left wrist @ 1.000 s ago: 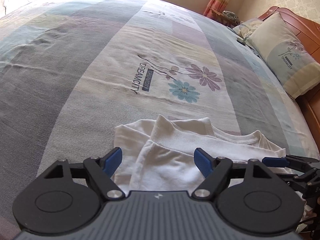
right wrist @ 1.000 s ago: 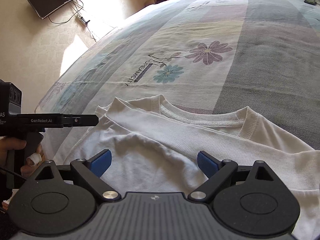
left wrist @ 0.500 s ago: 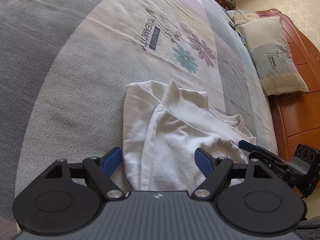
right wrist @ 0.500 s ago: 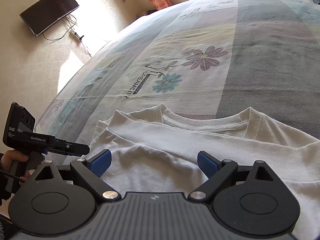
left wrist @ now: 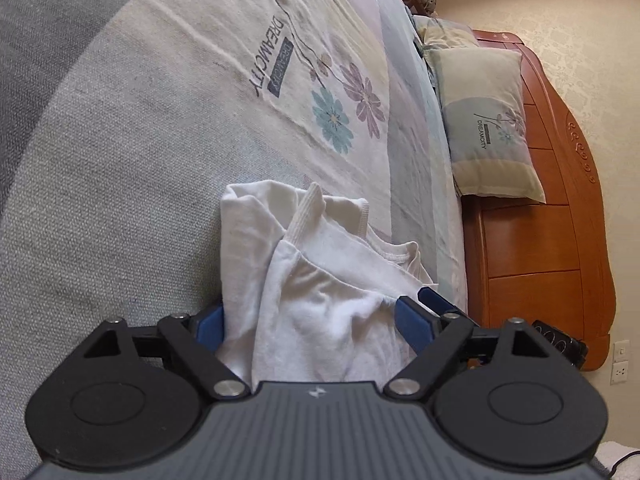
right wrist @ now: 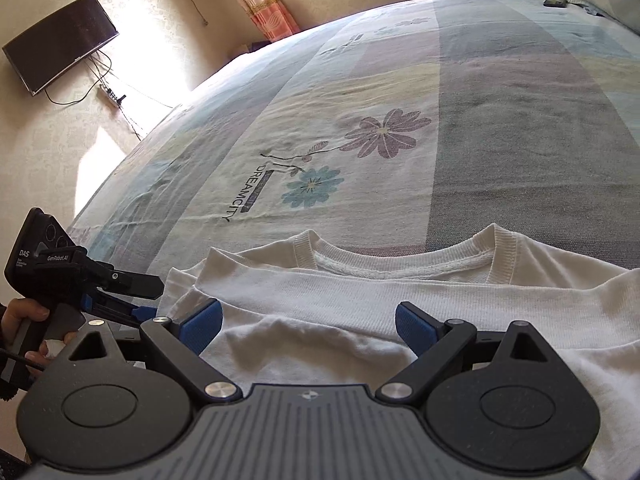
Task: Fold clothes
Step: 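Grasp the folded sweatshirt's side edge with the left gripper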
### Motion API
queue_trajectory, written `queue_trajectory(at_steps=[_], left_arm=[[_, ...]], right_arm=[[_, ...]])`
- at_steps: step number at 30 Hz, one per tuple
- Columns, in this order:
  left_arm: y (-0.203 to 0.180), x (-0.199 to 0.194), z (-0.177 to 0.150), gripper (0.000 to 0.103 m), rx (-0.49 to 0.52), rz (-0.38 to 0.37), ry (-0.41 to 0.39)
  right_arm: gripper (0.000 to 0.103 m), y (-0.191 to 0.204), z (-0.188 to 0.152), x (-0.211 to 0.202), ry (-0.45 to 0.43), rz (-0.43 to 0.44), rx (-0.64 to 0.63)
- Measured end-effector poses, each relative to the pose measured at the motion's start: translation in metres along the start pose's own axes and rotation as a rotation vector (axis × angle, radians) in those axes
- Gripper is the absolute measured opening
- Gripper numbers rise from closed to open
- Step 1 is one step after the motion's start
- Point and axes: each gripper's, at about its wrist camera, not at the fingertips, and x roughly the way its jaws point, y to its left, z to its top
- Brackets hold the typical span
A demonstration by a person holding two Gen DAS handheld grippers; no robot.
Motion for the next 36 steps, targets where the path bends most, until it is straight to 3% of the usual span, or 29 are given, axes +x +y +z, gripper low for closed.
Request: queue_trajectory(at_steps=[2,13,29,36], left_arm=[[0.006,-0.002,-0.005,0.085,-0.032,-0.033,0.018],[-0.011,0.022,0.012,0.085,0.086,-0.047,0.082],[-0.006,0.022,-0.006,0.084,0.096,-0.094,0.097],[-0.007,0.033,-0.007,0.075,0.092,-0.092,0.121]], right_arm=[[0.096,0.005,0.005,-0.004,-0.023,0.012,-0.016],[0.097,0.028,0.022,-0.018,-0.118,0.025,-0.052],[0.097,0.015,0.014,-0.021,-0.069,0.091,-0.002],[0.101,0.007,0.003,-0.027,-0.05,0.085,-0.004]])
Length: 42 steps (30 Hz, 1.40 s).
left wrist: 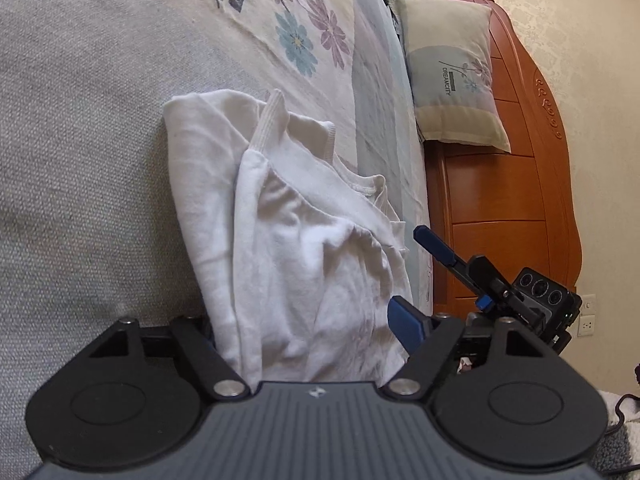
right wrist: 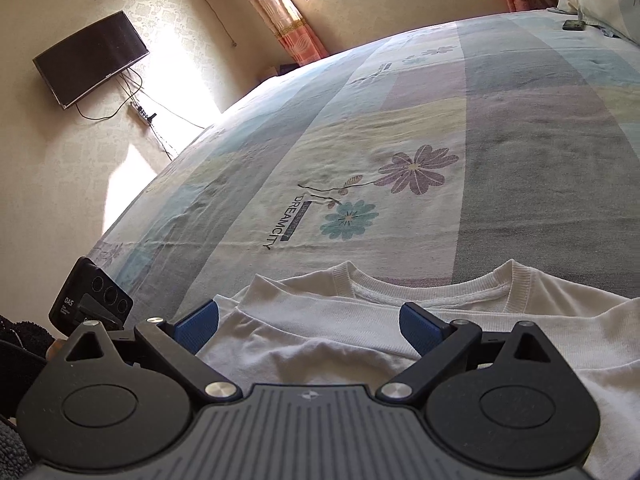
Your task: Fold clothes
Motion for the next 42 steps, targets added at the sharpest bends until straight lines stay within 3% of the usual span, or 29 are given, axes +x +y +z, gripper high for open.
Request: queue_trajectory(at_steps=[3,4,8,13,21,27,35,39,42], left_arm=[[-0.001,0.003,-0.001,0.062,0.048,0.023,0.019],[0.001,0.002,-0.003,0.053,0.047,0.025,0.017],[0.023,-0.004,-0.013,0.02,-0.072,0.026,-0.009],[0.014,0.0,-0.013,0.019,-0.055,0.099,-0.005],[-0.032,0.001,-0.014,0.015,0.035,0.287,-0.039],[-0.048,-0.001,-0.018,0.015,0.047,0.309,-0.077],[-0.067,0.002,-0.022,0.015,0.065,0.336,-0.108],[-0.077,0.004,-0.023,0.015,0.073,0.349,-0.123],[-0.084,0.005,-0.024,0.014,0.08,0.358,-0.135]], right_arm=[[0.101,-0.004,-0.002,0.004,0.01,0.006,0.032],[0.101,-0.003,-0.002,0.004,0.009,0.01,0.031],[0.101,-0.002,-0.004,0.001,0.021,0.023,-0.003],[0.101,-0.019,-0.012,0.005,0.085,0.01,0.059],[0.101,-0.028,-0.024,0.007,0.211,0.015,0.104],[0.103,-0.019,-0.017,0.009,0.199,0.062,0.124],[0.103,-0.043,-0.01,0.053,0.166,0.048,0.206],[0.103,-0.042,-0.003,0.044,0.213,0.06,0.21],[0.103,-0.048,-0.005,0.029,0.27,0.131,0.243]])
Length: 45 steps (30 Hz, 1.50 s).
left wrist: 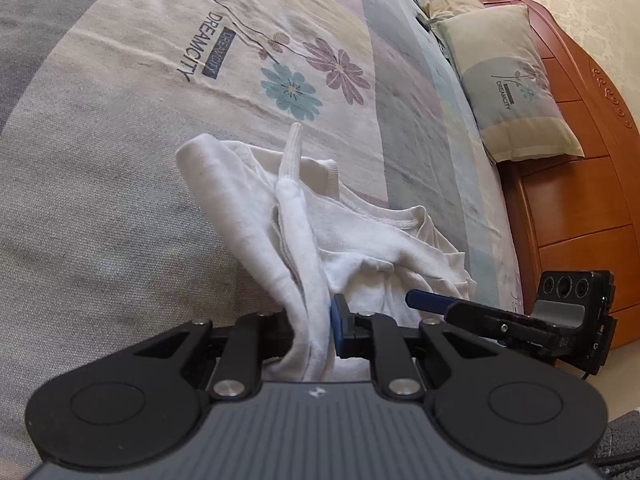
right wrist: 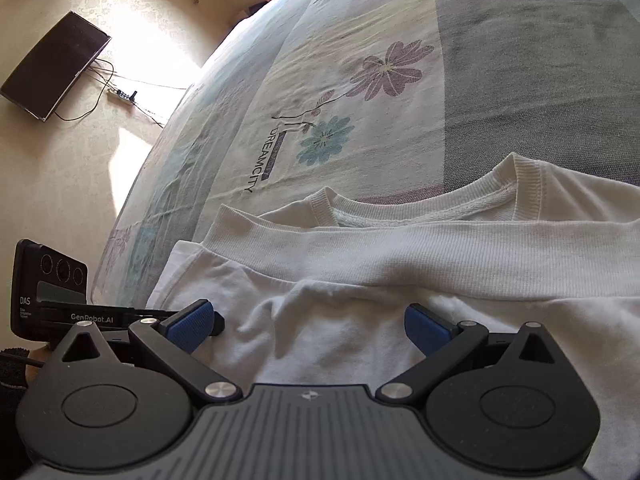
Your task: Fold clothes
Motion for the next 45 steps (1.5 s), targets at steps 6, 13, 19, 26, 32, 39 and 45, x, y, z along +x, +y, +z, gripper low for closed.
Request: queue_trajectory(at_steps=[6,13,19,26,32,39,45], left_arm=[[-0.015,-0.001,0.001,0.014,0.019,0.024,0.01],[-0.044,-0.005,-0.001,0.014,0.045,0.019,0.035],[-0.077,-0.008,0.0,0.014,0.053,-0.04,0.062],[-0.121,0.009,0.002,0.014,0.077,-0.147,0.124],[-0.156,0.042,0.001,0.014,0.128,-0.212,0.192],[-0.179,0.092,0.0,0.014,0.132,-0.258,0.251],[-0.184,0.137,-0.004,0.014,0.102,-0.25,0.307]], right_arm=[[0.103,-0.026,-0.013,-0.009,0.061,0.07,0.128],[0.103,-0.033,-0.014,-0.055,-0.067,0.06,0.11],[0.103,-0.047,-0.029,-0.081,-0.131,0.009,0.126],[0.103,-0.064,-0.046,-0.119,-0.23,-0.021,0.17],[0.103,-0.082,-0.054,-0.153,-0.332,-0.08,0.22],[0.103,-0.092,-0.066,-0.187,-0.419,-0.134,0.248],[0.103,-0.095,-0.074,-0.218,-0.454,-0.214,0.233]])
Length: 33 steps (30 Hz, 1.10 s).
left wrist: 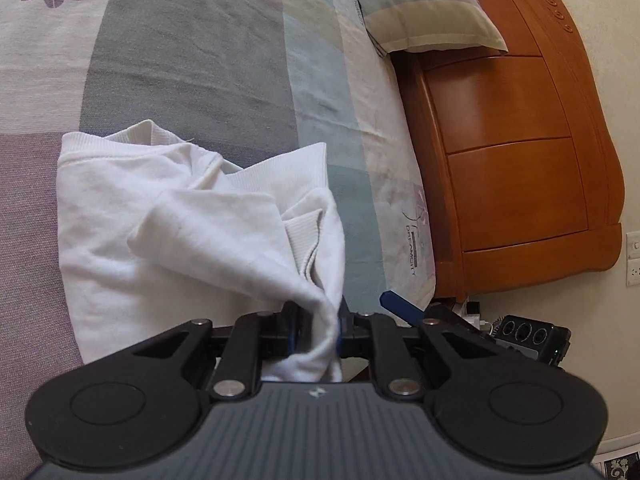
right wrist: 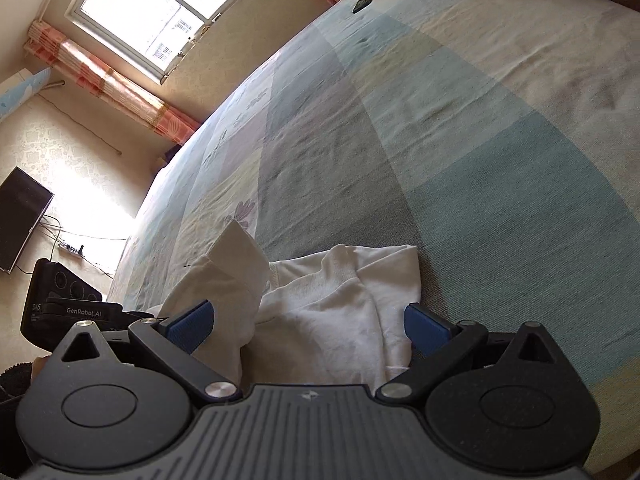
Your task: Fold clothes
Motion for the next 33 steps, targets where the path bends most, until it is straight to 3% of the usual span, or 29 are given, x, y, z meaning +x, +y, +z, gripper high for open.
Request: queue_trajectory(at_steps=[12,16,20,22,33], left_arm=[[0.008,0.048,0.008,0.016,-0.039,0.008,0.041],[0.014,0.062,0.012,0.023,-0.075,-0.007,0.067],[0.01,0.063,0.014,0.046,-0.067,-0.04,0.087],[0.008,0.062,0.015,0.051,-0.057,-0.059,0.097],[0.008,0.04,0.013,0.063,-0.043,-0.166,0.097]], right_arm=[[0.103,-0.015,0.002,-0.006,-0.014,-0.051,0.027],[0.103,-0.013,0.001,-0.003,-0.012,-0.059,0.021],[0.103,-0.012,-0.002,-0.004,-0.016,-0.079,0.016],[0.103,-0.014,-0.004,-0.005,-0.02,-0.094,0.025],[0.103,-0.008,-0.012,-0.005,-0.008,-0.127,0.01]])
